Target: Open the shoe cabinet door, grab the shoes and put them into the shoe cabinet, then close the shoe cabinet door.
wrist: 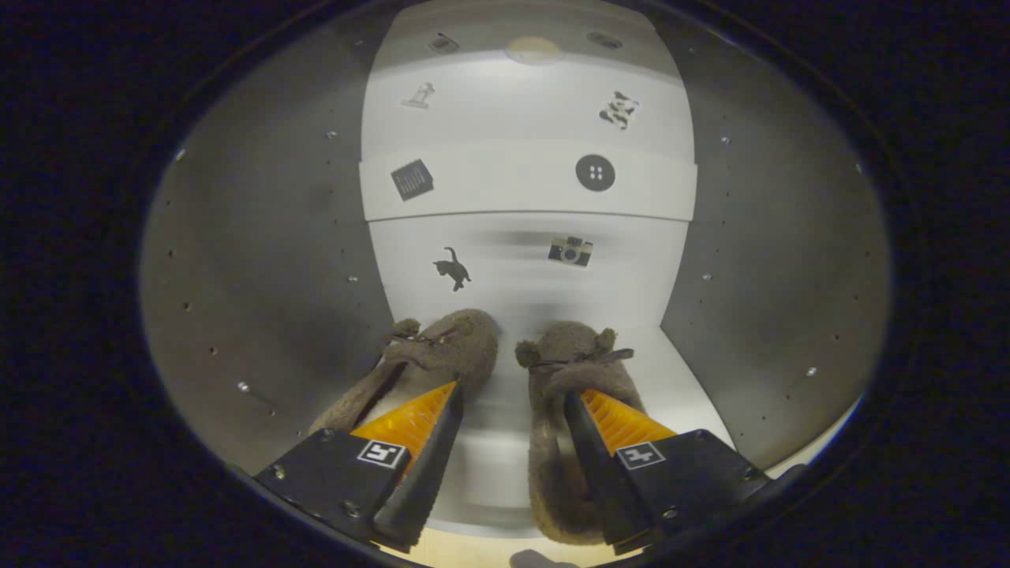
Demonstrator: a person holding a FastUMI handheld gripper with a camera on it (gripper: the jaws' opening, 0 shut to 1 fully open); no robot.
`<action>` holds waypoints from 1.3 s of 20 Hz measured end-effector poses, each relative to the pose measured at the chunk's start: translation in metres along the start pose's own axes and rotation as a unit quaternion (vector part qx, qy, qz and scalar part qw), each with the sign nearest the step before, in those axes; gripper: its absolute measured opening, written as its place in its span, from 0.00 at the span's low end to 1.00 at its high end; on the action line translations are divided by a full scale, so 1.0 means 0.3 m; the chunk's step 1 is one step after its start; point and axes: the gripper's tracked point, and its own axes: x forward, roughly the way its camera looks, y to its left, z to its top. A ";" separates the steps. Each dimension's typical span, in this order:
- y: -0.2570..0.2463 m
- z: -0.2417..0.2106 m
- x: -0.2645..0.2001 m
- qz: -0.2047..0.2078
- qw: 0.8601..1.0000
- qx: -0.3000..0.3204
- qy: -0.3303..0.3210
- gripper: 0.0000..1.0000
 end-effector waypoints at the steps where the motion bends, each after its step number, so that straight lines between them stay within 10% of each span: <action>1: 0.010 0.012 -0.043 0.005 1.000 -0.008 -0.014 0.86; 9: 0.062 0.077 -0.568 0.015 0.988 -0.050 -0.142 0.91; 26: -0.109 -0.295 -1.635 0.040 0.975 -0.028 -0.216 1.00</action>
